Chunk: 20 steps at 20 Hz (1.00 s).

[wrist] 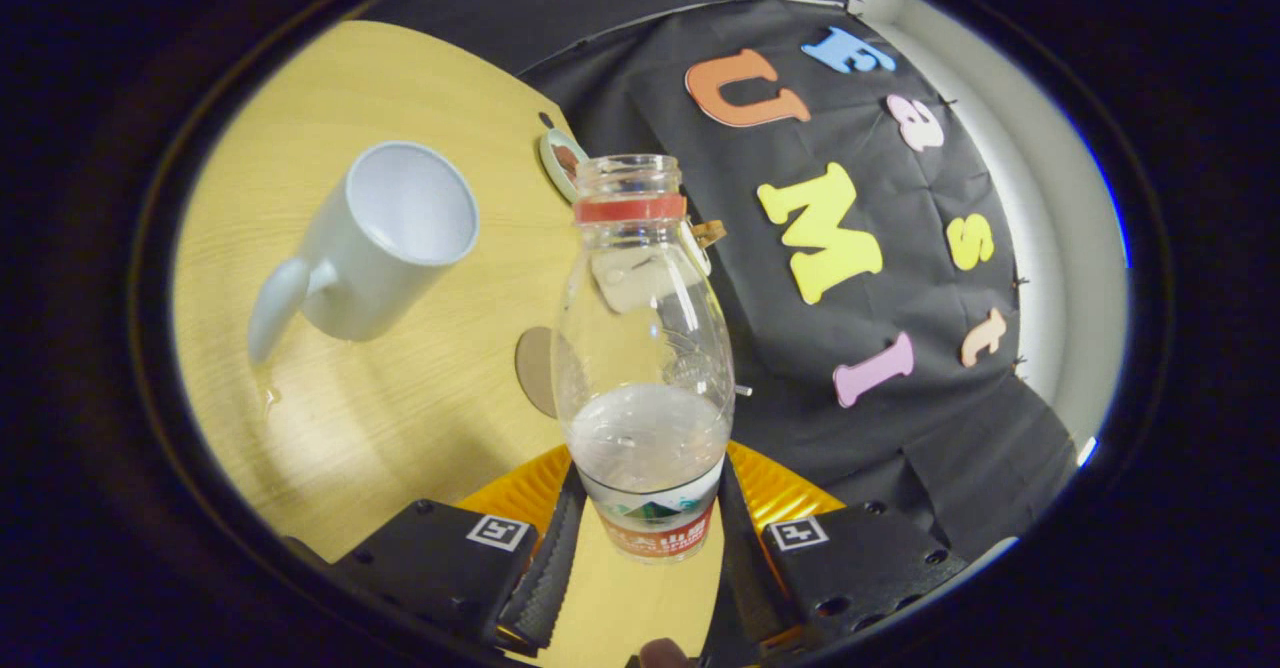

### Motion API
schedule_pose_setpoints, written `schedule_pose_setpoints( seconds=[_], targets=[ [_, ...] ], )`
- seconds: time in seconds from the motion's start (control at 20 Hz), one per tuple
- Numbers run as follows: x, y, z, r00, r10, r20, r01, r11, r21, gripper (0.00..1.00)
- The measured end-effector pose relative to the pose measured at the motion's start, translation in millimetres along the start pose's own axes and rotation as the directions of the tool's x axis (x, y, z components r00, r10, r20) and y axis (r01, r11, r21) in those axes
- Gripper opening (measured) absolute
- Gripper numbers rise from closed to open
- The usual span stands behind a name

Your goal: Take the bottle from table, then pour the juice into the cup, finally place the bottle on the coaster

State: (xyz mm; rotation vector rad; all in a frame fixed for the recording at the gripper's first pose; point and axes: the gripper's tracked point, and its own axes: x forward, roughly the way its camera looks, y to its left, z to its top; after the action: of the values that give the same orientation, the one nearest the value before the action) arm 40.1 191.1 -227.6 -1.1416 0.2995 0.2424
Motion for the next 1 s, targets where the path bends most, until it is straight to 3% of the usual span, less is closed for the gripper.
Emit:
schedule_pose_setpoints(
  seconds=[0.3, 1.0],
  targets=[
    [4, -13, 6, 0.996, -0.091, 0.017, 0.092, 0.984, -0.152, 0.72],
    [10, -28, 27, 0.984, -0.164, 0.064, 0.176, 0.918, -0.355, 0.72]
  ],
)
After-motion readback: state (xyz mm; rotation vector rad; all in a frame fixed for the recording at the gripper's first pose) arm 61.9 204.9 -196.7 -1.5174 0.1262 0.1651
